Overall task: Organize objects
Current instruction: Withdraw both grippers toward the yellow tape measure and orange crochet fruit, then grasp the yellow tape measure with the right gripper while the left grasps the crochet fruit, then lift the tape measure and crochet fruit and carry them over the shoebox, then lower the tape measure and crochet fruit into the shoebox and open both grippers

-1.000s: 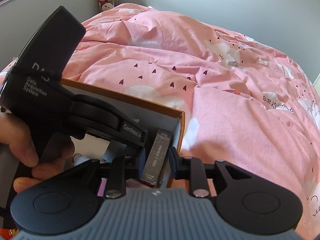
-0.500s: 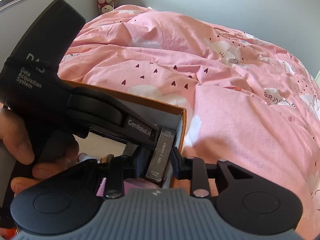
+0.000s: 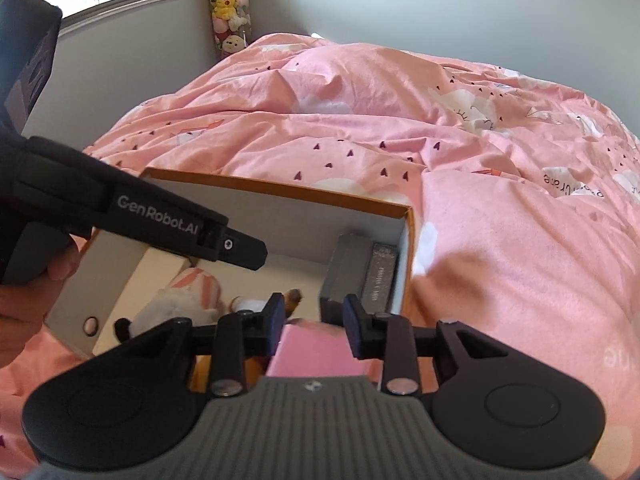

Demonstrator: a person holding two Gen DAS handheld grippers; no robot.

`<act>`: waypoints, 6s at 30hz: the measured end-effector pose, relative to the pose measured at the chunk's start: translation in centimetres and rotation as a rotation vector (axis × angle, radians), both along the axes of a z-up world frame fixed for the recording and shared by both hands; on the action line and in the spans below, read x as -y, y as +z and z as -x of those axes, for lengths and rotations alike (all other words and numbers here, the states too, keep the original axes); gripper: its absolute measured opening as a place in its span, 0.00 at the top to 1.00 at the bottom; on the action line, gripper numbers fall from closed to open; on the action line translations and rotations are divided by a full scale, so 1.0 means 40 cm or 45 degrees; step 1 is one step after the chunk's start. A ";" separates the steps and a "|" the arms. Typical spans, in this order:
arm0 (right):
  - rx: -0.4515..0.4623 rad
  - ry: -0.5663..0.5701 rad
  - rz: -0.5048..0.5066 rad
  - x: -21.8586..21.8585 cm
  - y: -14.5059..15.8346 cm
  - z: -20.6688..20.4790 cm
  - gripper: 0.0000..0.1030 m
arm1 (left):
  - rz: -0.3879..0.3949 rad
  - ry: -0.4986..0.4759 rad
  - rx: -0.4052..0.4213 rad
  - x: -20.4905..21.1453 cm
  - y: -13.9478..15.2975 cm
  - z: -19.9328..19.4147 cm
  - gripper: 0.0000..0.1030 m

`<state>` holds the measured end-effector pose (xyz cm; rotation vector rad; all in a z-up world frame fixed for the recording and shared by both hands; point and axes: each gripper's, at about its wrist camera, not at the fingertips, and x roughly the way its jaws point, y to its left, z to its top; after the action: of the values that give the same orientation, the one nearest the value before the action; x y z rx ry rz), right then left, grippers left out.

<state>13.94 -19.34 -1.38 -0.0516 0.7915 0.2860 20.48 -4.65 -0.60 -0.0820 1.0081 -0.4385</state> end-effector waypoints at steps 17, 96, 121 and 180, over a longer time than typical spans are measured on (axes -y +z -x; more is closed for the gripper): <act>-0.369 0.141 -0.274 -0.179 -0.135 0.208 0.67 | -0.317 0.121 -0.209 -0.205 -0.152 0.316 0.57; -0.694 -0.035 -0.341 -0.156 -0.227 0.220 0.81 | -0.018 -0.005 -0.395 -0.227 -0.352 0.361 0.51; -0.683 -0.009 -0.416 -0.124 -0.219 0.214 0.79 | 0.008 -0.030 -0.287 -0.201 -0.262 0.360 0.55; -0.352 -0.169 -0.274 -0.096 -0.209 -0.361 0.80 | -0.368 -0.202 -0.018 -0.025 -0.223 -0.172 0.55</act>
<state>28.38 -15.49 -9.74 0.2467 1.0297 0.2538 27.36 -3.64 -9.50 0.2560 1.0869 -0.4322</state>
